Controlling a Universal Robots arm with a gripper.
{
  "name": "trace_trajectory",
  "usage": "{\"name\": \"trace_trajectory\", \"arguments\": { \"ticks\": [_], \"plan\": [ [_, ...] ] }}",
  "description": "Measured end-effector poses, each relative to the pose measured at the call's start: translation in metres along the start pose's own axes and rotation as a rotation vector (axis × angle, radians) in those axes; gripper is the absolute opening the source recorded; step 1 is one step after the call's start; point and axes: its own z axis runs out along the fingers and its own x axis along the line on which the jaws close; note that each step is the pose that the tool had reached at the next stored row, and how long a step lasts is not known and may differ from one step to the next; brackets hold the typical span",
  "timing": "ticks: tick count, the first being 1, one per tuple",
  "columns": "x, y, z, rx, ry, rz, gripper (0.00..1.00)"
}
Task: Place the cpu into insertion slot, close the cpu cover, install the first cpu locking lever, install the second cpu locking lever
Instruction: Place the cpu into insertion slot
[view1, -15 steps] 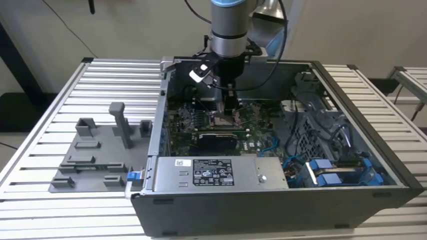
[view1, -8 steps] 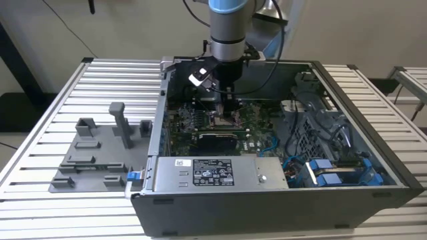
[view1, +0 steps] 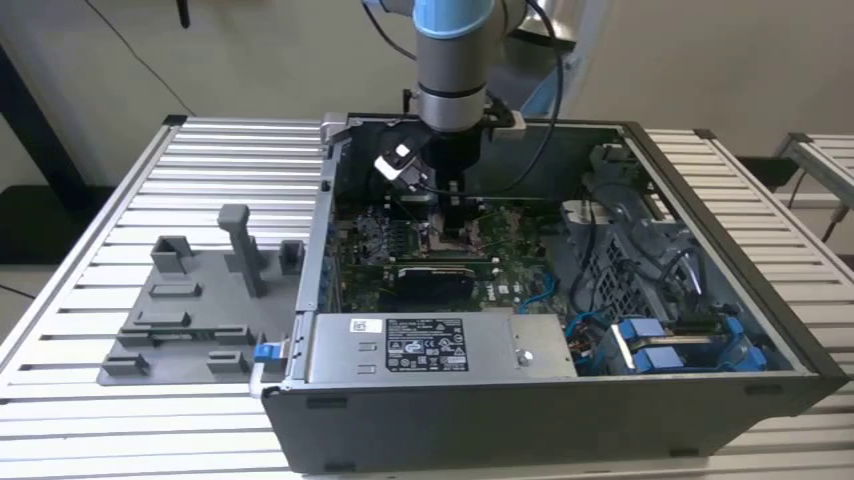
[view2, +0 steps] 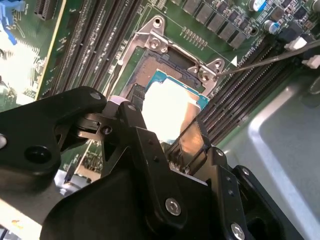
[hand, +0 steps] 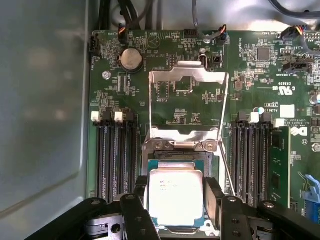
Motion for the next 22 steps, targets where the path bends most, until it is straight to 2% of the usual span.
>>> {"name": "trace_trajectory", "arguments": {
  "ticks": [8,22],
  "plan": [
    [-0.0049,-0.0004,0.0039,-0.0001,0.0002,0.0,0.54],
    [-0.0055,0.0,0.0127,0.0001,0.0001,0.0,0.54]
  ]
}}
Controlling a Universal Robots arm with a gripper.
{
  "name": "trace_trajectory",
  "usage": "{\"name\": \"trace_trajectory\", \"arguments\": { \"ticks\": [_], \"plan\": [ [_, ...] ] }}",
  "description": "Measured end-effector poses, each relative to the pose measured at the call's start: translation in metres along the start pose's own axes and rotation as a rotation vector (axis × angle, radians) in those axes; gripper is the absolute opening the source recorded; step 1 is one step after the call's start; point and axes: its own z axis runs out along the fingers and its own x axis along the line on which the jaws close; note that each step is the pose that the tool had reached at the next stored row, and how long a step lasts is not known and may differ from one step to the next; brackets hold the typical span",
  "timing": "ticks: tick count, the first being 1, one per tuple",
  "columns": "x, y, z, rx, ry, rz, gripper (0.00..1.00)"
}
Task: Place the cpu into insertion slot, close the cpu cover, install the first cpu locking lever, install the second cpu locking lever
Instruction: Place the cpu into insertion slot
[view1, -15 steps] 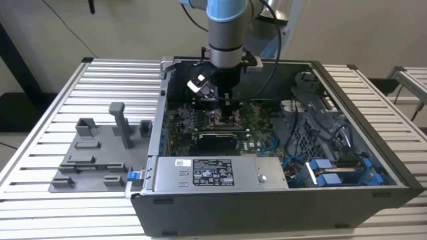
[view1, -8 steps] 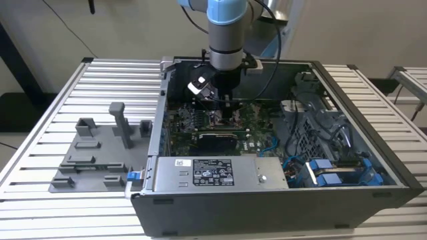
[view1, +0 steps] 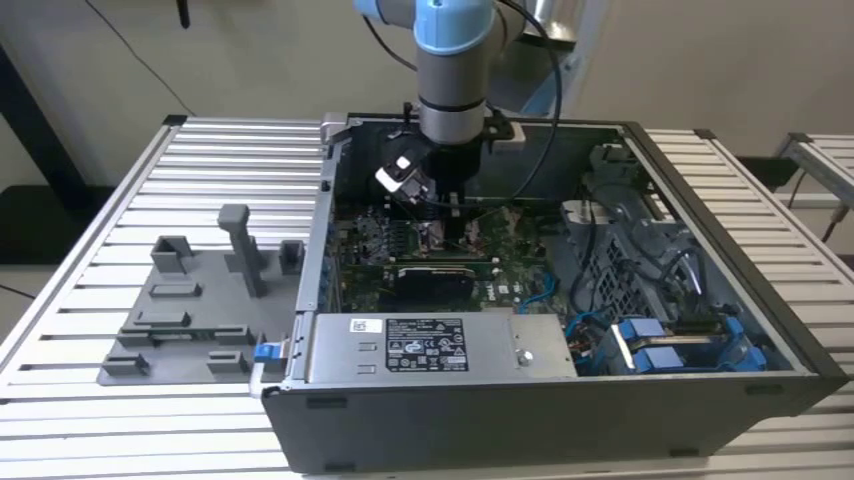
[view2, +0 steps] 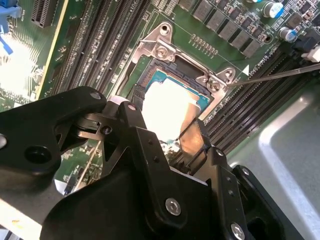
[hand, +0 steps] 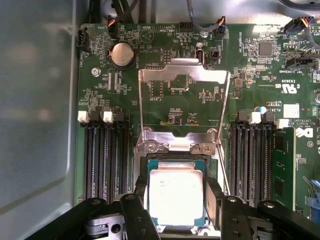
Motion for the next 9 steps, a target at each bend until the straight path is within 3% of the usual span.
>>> {"name": "trace_trajectory", "arguments": {
  "ticks": [9],
  "plan": [
    [-0.001,-0.0003,0.0029,-0.0001,0.0002,0.0,0.54]
  ]
}}
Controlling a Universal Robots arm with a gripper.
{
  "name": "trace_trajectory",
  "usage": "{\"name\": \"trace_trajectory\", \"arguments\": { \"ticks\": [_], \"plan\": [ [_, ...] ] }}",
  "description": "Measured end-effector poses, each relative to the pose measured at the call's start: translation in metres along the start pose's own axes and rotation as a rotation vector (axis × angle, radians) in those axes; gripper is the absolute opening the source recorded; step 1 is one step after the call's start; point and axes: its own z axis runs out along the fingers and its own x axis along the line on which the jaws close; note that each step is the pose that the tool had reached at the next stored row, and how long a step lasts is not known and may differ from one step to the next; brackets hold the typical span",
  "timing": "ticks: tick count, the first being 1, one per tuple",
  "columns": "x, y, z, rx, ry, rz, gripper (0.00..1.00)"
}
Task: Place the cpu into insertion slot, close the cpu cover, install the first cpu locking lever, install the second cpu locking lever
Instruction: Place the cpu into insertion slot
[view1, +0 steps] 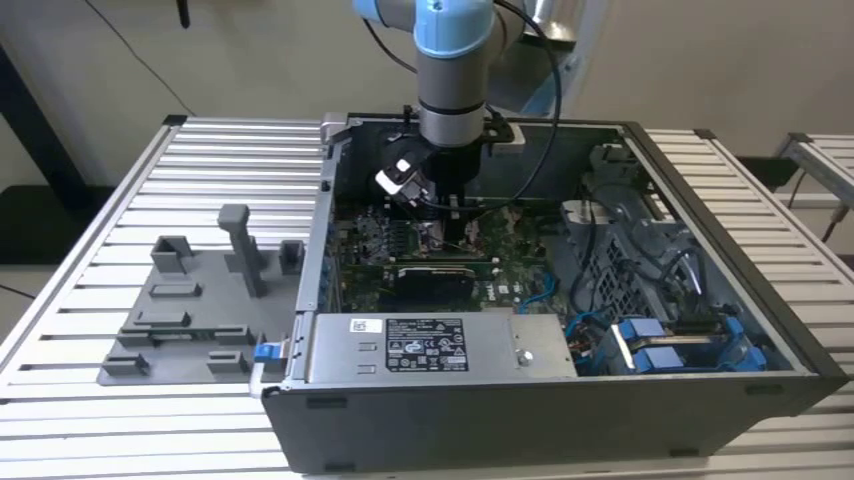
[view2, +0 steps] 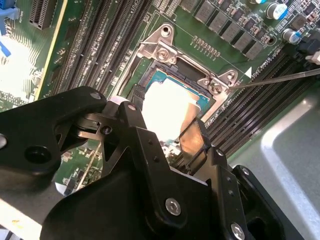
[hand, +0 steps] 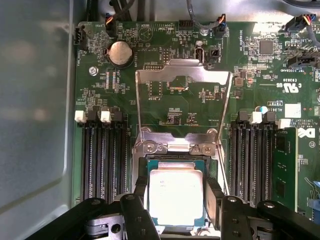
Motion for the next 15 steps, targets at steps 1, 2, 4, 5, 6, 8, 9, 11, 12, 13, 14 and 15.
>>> {"name": "trace_trajectory", "arguments": {
  "ticks": [1,2,4,5,6,8,9,11,12,13,14,15],
  "plan": [
    [-0.0001,0.0,0.0,0.0001,-0.0002,0.0,0.54],
    [-0.0001,0.0,0.0001,0.0002,-0.0003,0.0,0.54],
    [-0.0002,-0.0001,0.0002,0.0002,-0.0003,0.0,0.54],
    [-0.0002,-0.0002,0.0003,0.0002,-0.0004,0.0,0.54],
    [-0.0001,-0.0003,0.0004,0.0,-0.0003,0.001,0.54],
    [-0.0002,-0.0005,0.0006,0.0001,-0.0003,0.001,0.54],
    [-0.0002,-0.0006,0.0007,0.0001,-0.0003,0.001,0.54],
    [-0.0003,-0.0007,0.0009,0.0,-0.0002,0.001,0.54],
    [-0.0005,-0.0007,0.0011,0.0,-0.0001,0.001,0.54],
    [-0.0007,-0.0007,0.0011,0.0001,-0.0002,0.001,0.54],
    [-0.0009,-0.0007,0.0012,0.0,-0.0003,0.001,0.54],
    [-0.0011,-0.0007,0.0012,0.0,-0.0002,0.001,0.54]
  ]
}}
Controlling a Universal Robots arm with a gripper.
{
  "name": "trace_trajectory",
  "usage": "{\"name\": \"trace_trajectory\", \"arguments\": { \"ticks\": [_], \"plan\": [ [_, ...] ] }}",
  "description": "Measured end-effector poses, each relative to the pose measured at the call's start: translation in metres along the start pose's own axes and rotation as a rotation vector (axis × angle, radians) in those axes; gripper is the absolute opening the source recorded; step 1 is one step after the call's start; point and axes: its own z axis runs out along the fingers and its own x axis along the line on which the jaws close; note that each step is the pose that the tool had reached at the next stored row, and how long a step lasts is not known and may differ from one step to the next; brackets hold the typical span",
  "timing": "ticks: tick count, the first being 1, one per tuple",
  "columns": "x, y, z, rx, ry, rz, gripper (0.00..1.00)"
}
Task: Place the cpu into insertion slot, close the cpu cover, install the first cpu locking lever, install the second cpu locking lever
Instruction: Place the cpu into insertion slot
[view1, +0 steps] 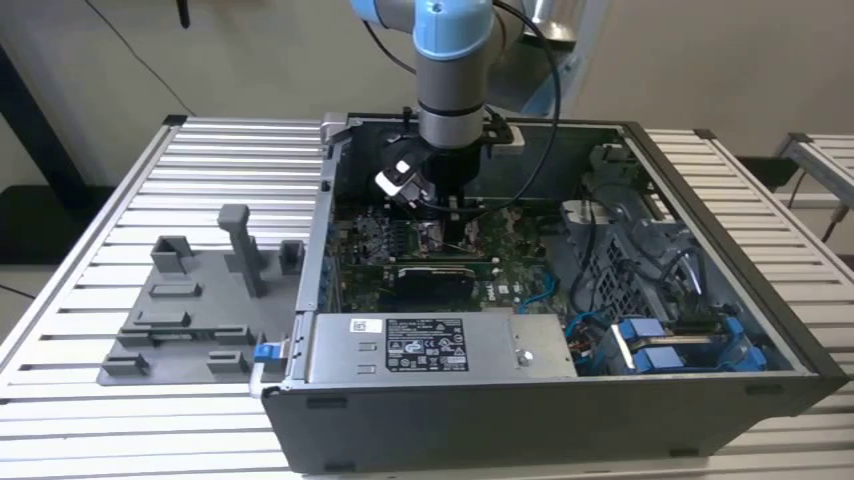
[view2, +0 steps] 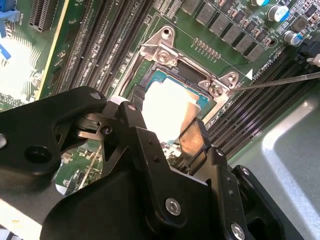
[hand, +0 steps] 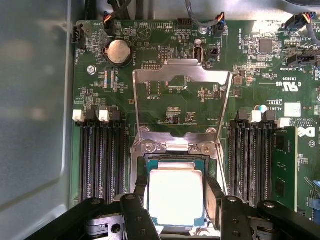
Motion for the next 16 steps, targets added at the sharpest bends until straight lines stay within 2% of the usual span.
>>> {"name": "trace_trajectory", "arguments": {
  "ticks": [7,16],
  "plan": [
    [-0.0004,-0.0002,0.0015,0.0005,0.0005,0.0,0.54],
    [-0.0006,-0.0003,0.0014,0.0018,0.0137,-0.002,0.54]
  ]
}}
